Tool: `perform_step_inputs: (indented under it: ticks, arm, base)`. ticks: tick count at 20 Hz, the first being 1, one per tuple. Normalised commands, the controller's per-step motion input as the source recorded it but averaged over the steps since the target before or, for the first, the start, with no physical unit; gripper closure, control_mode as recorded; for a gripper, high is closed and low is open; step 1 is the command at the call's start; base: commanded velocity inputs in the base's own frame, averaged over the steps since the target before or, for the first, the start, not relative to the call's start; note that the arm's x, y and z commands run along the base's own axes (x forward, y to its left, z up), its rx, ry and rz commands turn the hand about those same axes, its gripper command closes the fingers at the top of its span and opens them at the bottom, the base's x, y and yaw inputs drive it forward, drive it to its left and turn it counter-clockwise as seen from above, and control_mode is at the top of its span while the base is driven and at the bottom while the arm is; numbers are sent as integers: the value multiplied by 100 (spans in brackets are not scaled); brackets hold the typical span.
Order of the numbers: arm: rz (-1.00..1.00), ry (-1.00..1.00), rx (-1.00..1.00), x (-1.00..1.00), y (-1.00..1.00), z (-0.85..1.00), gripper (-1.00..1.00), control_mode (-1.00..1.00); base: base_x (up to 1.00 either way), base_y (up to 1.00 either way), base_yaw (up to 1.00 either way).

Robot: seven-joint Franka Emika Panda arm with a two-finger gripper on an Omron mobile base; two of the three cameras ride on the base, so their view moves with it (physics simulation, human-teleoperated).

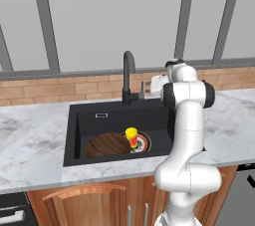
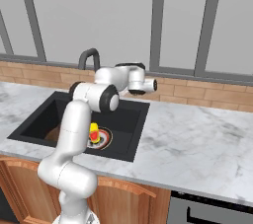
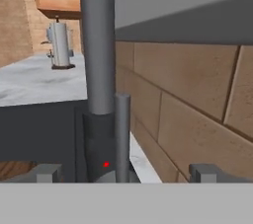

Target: Pick the cup and bowl and place them in the sink. Then turn on the water.

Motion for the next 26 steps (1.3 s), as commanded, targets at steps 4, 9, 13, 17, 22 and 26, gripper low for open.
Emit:
perform_step_inputs:
  ticks: [4,9,13,17,22,26]
  arm:
    - [3,-5,0,28,35,0,-100,-100]
    - [10,-5,0,20,33,1,-100,-100]
    - [15,-6,0,10,32,8,-100,-100]
    - [18,-2,0,7,36,16,-100,-100]
    - [9,0,0,12,44,21,-100,-100]
    - [4,3,0,21,37,17,-100,-100]
  base:
    - [0,0,0]
    - [0,0,0]
    - [0,0,0]
    - [0,0,0]
    - [0,0,0]
    - [0,0,0]
